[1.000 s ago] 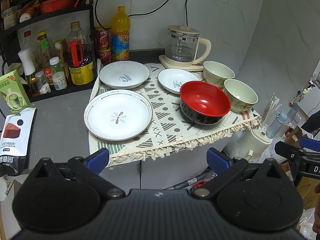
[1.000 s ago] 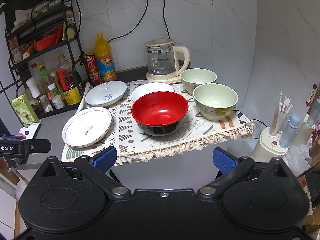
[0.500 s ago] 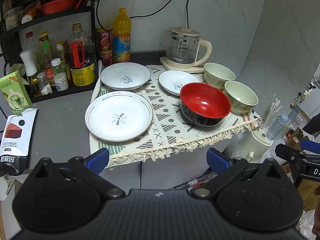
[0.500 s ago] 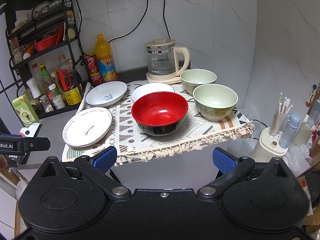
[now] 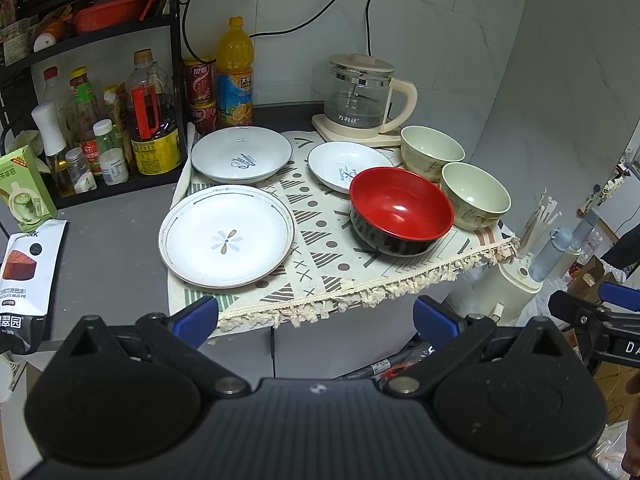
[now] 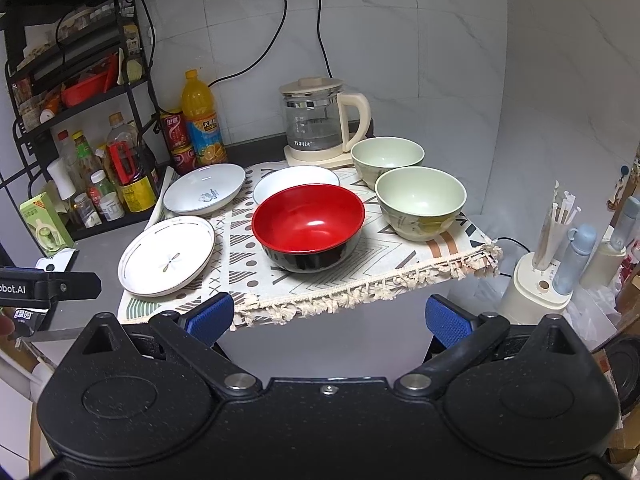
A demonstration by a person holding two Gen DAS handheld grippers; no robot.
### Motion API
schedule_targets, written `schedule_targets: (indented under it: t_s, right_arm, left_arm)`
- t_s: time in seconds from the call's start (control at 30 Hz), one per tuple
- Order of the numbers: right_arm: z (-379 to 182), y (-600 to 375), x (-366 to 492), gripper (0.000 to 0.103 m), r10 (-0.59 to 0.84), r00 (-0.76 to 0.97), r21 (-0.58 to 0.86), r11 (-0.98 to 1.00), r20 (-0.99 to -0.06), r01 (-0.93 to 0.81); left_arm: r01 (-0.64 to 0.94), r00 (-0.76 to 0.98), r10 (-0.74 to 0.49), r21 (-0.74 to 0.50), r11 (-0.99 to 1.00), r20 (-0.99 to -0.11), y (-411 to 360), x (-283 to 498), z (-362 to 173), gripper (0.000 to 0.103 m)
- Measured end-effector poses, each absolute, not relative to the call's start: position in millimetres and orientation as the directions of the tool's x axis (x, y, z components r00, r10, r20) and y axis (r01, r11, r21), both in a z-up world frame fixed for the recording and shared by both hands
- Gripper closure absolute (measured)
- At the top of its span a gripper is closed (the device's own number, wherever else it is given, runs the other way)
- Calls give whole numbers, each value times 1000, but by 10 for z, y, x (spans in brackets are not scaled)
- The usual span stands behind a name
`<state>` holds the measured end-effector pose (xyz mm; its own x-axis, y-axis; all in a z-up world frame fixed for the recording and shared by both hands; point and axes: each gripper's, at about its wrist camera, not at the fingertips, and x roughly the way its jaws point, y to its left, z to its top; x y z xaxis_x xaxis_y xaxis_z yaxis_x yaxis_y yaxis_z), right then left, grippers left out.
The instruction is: Organize plates and bowls
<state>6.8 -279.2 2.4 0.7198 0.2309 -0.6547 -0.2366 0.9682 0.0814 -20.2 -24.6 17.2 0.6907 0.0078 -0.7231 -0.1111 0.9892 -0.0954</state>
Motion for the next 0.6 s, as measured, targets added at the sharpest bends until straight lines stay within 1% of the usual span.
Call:
schedule_targets:
  t_s: [0.6]
  right_arm:
    - [-16,-2791,199,0,237,716,70,964,-657,-255]
  left_arm:
    - [-128,672,18,-92,987,-741,-259,-6,98,1]
